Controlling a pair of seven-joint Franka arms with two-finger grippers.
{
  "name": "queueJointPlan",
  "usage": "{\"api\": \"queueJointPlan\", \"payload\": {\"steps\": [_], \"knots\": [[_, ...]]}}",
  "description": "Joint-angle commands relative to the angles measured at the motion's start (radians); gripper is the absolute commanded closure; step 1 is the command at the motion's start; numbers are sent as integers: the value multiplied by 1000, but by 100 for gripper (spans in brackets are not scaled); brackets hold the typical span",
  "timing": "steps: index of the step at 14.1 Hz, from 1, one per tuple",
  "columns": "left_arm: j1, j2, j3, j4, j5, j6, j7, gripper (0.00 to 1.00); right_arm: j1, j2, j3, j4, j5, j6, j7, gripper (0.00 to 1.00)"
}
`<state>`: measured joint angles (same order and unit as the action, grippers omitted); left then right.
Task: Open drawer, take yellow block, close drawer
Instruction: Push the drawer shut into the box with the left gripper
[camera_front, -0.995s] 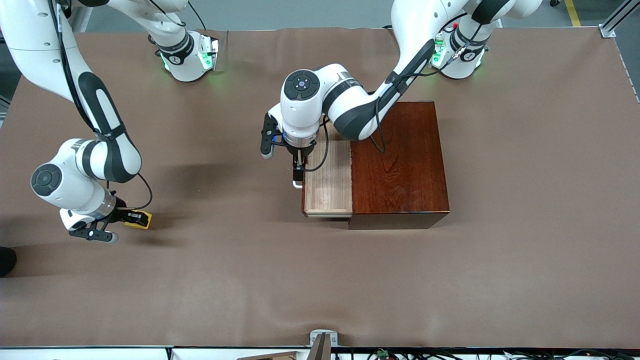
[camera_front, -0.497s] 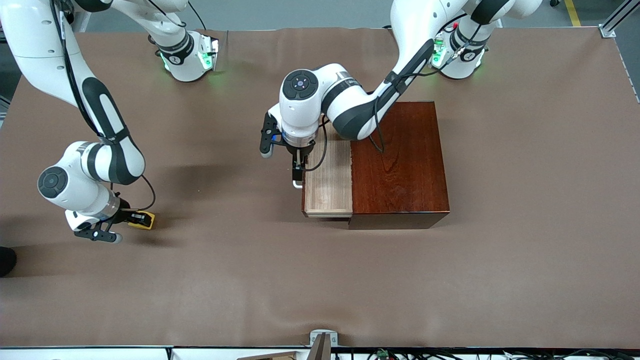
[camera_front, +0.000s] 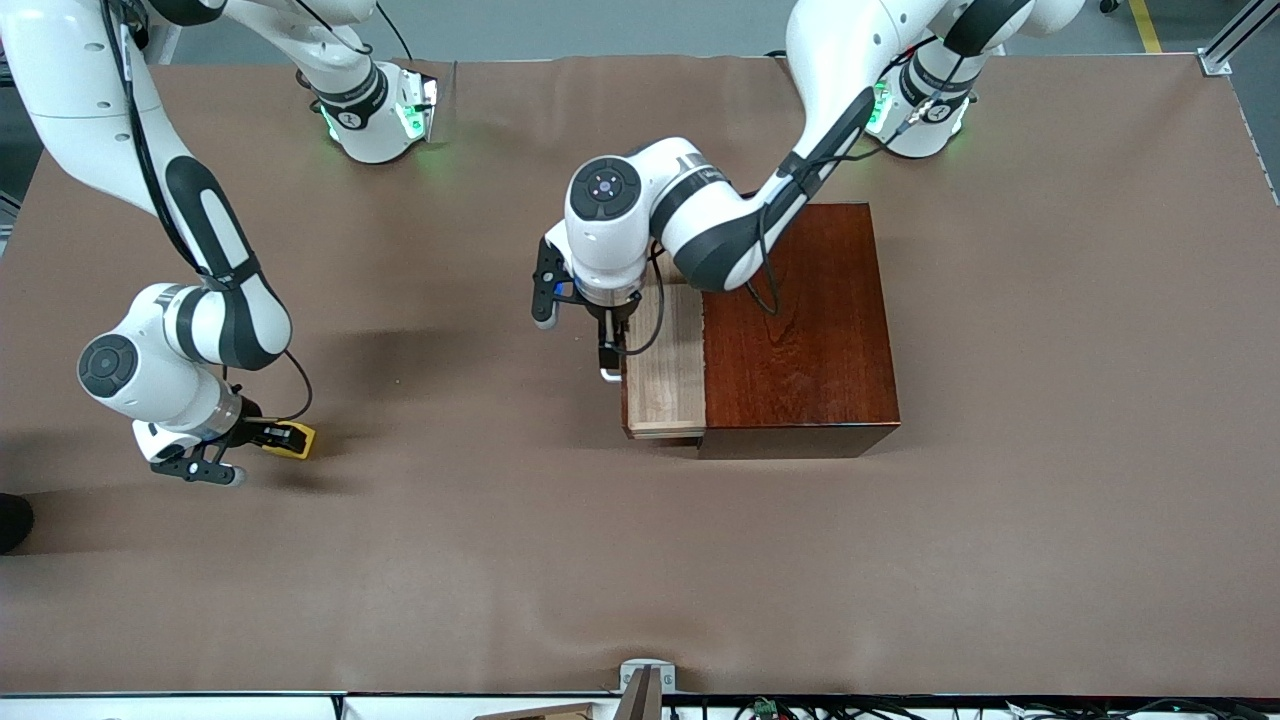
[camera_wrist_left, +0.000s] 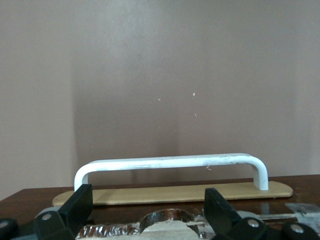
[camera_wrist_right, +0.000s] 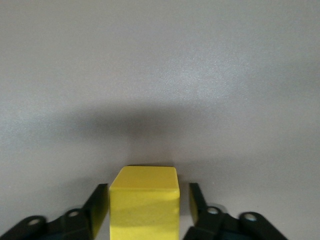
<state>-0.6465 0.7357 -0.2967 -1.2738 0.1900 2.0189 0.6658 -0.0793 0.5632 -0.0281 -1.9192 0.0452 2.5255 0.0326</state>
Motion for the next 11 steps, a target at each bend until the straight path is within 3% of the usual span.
{"api": "queueJointPlan", "payload": {"steps": [1,11], "knots": [[28,-10,17,-21,36,-100,38,0,-16,6,16,5,10,9,4,0],[30,-65,67,-18,49,-226,40,0,-14,-14,16,5,9,-19,-5,0]]}}
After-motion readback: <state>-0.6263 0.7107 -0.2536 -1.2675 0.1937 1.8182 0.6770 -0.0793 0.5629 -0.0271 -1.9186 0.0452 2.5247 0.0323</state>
